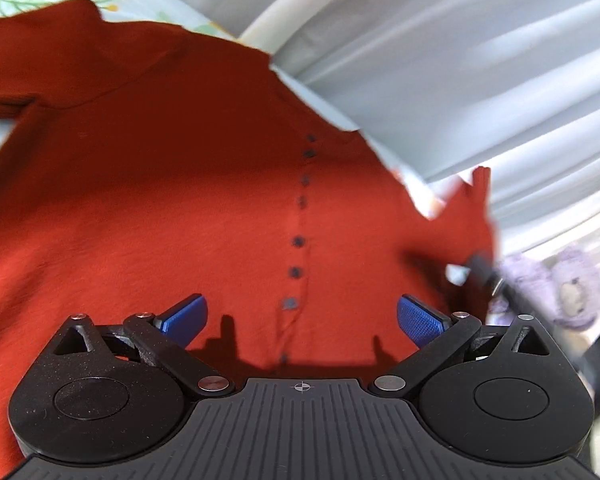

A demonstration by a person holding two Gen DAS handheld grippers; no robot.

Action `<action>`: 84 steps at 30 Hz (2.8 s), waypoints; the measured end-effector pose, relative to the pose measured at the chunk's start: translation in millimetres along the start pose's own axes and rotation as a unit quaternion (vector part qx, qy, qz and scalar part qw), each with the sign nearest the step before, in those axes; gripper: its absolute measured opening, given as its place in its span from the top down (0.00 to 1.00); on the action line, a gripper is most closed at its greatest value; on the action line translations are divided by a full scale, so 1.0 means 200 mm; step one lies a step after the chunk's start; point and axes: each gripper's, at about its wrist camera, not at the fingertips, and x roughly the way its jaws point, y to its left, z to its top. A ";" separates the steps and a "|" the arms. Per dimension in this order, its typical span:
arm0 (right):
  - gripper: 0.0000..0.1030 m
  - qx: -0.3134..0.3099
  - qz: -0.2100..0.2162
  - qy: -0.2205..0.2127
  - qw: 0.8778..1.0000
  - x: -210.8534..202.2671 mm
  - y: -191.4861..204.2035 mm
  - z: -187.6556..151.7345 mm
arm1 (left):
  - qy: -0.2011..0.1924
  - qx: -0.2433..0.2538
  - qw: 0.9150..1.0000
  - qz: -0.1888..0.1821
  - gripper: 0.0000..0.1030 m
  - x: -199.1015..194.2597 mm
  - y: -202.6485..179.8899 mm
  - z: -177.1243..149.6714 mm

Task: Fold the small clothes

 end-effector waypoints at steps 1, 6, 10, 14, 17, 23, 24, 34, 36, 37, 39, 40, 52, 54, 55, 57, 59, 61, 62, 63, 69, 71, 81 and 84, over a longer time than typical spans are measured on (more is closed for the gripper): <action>0.94 -0.011 0.052 0.003 0.999 -0.03 0.10 -0.01 | 0.003 -0.006 1.000 -0.009 0.00 0.03 0.01 0.01; 0.68 0.046 0.137 0.061 0.988 -0.08 0.30 -0.19 | 0.014 -0.024 0.999 -0.016 0.03 0.16 0.09 0.08; 0.68 0.142 0.103 0.085 0.981 -0.13 0.21 -0.33 | 0.019 -0.009 1.000 -0.021 0.07 0.22 0.10 0.14; 0.68 0.212 0.064 0.100 0.970 -0.18 0.10 -0.44 | 0.023 0.001 1.000 0.001 0.19 0.17 0.09 0.19; 0.68 0.240 0.051 0.098 0.964 -0.20 0.02 -0.48 | 0.012 0.016 1.000 0.014 0.19 0.15 0.11 0.22; 0.68 0.262 0.044 0.093 0.960 -0.26 -0.03 -0.50 | 0.034 -0.014 0.999 -0.007 0.32 0.21 0.16 0.21; 0.68 0.263 0.045 0.091 0.959 -0.26 -0.02 -0.50 | 0.040 -0.023 0.999 -0.017 0.38 0.21 0.16 0.21; 0.68 0.279 0.049 0.100 0.954 -0.22 -0.01 -0.48 | 0.025 -0.028 0.999 -0.018 0.95 0.19 0.15 0.28; 0.68 0.281 0.044 0.103 0.953 -0.20 -0.02 -0.47 | -0.024 0.002 0.999 -0.023 0.95 0.06 0.09 0.37; 0.68 0.279 0.038 0.105 0.954 -0.19 -0.03 -0.46 | -0.051 0.020 0.998 -0.012 0.95 -0.01 0.07 0.41; 0.68 0.275 0.015 0.111 0.955 -0.17 -0.05 -0.45 | -0.099 0.077 0.991 0.052 0.95 -0.11 0.03 0.48; 0.68 0.278 0.001 0.114 0.954 -0.15 -0.07 -0.45 | -0.113 0.100 0.984 0.092 0.95 -0.13 0.02 0.50; 0.54 0.344 -0.031 0.091 0.934 0.15 -0.25 -0.27 | -0.091 0.087 0.985 0.120 0.94 -0.06 0.17 0.54; 0.42 0.307 -0.052 0.099 0.945 0.23 -0.26 -0.22 | -0.087 0.087 0.985 0.122 0.94 -0.04 0.18 0.53; 0.42 0.287 -0.063 0.101 0.951 0.28 -0.25 -0.19 | -0.087 0.086 0.985 0.119 0.94 -0.03 0.19 0.53; 0.42 0.251 -0.075 0.109 0.959 0.37 -0.24 -0.16 | -0.088 0.089 0.985 0.117 0.94 -0.03 0.18 0.54; 0.51 0.228 -0.075 0.121 0.963 0.46 -0.23 -0.14 | -0.093 0.094 0.985 0.110 0.94 -0.02 0.17 0.55; 0.81 0.209 -0.080 0.135 0.965 0.53 -0.21 -0.13 | -0.102 0.102 0.985 0.095 0.94 -0.03 0.15 0.55; 0.86 0.199 -0.083 0.133 0.967 0.54 -0.20 -0.13 | -0.107 0.107 0.984 0.092 0.94 -0.03 0.14 0.55; 0.88 0.188 -0.083 0.127 0.971 0.55 -0.19 -0.13 | -0.112 0.111 0.983 0.092 0.94 -0.03 0.13 0.56; 0.94 0.182 -0.145 0.097 0.968 0.49 -0.25 -0.14 | -0.113 0.122 0.977 0.136 0.94 0.12 0.16 0.54; 0.93 0.182 -0.144 0.103 0.967 0.51 -0.26 -0.18 | -0.102 0.120 0.973 0.171 0.93 0.17 0.20 0.52; 0.54 0.239 0.005 0.056 0.969 0.26 -0.12 -0.19 | -0.145 0.090 0.976 0.137 0.55 0.01 0.11 0.36; 0.50 0.288 0.099 0.087 0.949 0.35 -0.05 -0.27 | -0.103 0.121 0.979 0.129 0.54 0.13 0.04 0.33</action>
